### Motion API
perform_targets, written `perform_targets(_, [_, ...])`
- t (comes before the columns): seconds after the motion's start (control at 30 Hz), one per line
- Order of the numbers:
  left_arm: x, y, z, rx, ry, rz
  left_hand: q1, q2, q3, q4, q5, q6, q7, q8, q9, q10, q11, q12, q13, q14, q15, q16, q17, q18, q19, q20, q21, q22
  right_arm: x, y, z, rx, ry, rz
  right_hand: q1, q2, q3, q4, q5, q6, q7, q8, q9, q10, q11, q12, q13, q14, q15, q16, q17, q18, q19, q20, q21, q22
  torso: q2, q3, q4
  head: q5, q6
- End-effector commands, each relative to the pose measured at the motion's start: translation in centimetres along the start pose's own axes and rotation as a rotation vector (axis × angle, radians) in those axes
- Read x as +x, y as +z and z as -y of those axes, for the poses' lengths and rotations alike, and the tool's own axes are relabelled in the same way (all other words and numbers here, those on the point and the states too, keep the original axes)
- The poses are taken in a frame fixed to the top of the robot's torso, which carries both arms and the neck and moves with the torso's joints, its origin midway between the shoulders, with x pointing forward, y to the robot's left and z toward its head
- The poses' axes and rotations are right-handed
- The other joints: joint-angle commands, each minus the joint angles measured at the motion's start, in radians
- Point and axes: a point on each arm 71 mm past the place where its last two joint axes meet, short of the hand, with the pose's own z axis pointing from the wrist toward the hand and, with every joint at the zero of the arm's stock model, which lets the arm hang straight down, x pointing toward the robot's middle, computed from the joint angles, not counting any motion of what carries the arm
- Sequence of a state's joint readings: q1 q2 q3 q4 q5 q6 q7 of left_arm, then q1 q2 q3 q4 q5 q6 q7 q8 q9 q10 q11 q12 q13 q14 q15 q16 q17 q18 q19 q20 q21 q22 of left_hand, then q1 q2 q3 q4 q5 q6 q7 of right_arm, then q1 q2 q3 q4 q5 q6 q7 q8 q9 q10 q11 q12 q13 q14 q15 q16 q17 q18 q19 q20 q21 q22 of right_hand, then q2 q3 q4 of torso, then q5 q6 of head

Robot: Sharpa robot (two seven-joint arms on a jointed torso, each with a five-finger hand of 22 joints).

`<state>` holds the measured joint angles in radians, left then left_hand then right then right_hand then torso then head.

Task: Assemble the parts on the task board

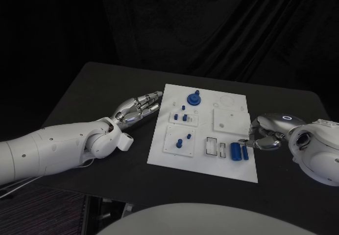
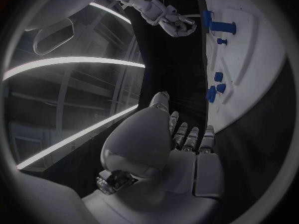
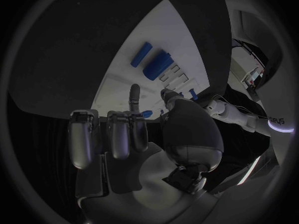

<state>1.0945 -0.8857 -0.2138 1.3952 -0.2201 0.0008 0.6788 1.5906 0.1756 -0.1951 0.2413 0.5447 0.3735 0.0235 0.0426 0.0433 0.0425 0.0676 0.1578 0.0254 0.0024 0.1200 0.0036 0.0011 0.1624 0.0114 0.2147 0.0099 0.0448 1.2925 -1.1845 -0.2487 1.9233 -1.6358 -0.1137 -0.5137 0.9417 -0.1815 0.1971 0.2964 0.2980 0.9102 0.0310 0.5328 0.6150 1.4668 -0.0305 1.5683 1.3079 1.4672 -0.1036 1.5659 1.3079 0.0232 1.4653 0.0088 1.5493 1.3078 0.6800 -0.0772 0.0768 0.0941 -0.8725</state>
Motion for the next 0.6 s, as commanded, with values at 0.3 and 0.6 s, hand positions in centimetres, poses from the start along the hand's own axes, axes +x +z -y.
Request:
perform_targets(0.3, [0.2,-0.1,0.3,0.06,-0.012,-0.013,0.001,0.015,0.008,-0.001,0.003,-0.006,0.004,0.002,0.001,-0.005,0.001,-0.001,0.0,-0.002,0.007,-0.004,-0.001,0.003,-0.001,0.007,0.0,0.001,1.5,-0.5,-0.8,0.016,0.0,-0.023,0.006,0.007,0.002,0.0,0.003,-0.02,-0.001,0.027,0.055,0.104,-0.004,0.002,0.263,0.104,-0.008,0.005,0.263,-0.017,0.095,-0.008,-0.001,0.255,0.0,-0.0001,-0.0004,-0.006,0.0])
perform_targets(0.6, [0.1,-0.1,0.1,0.055,-0.012,-0.012,0.001,0.015,0.008,-0.001,0.003,-0.006,0.004,0.002,0.001,-0.005,0.001,-0.001,0.0,-0.002,0.007,-0.004,-0.001,0.003,-0.001,0.007,0.0,0.001,2.3,-0.3,-1.2,-0.001,0.016,-0.021,0.008,0.009,0.004,0.0,0.003,-0.022,-0.001,0.029,0.06,0.104,-0.004,0.002,0.263,0.103,-0.008,0.005,0.262,-0.016,0.094,-0.008,-0.002,0.254,0.001,-0.0006,-0.0018,-0.006,0.0])
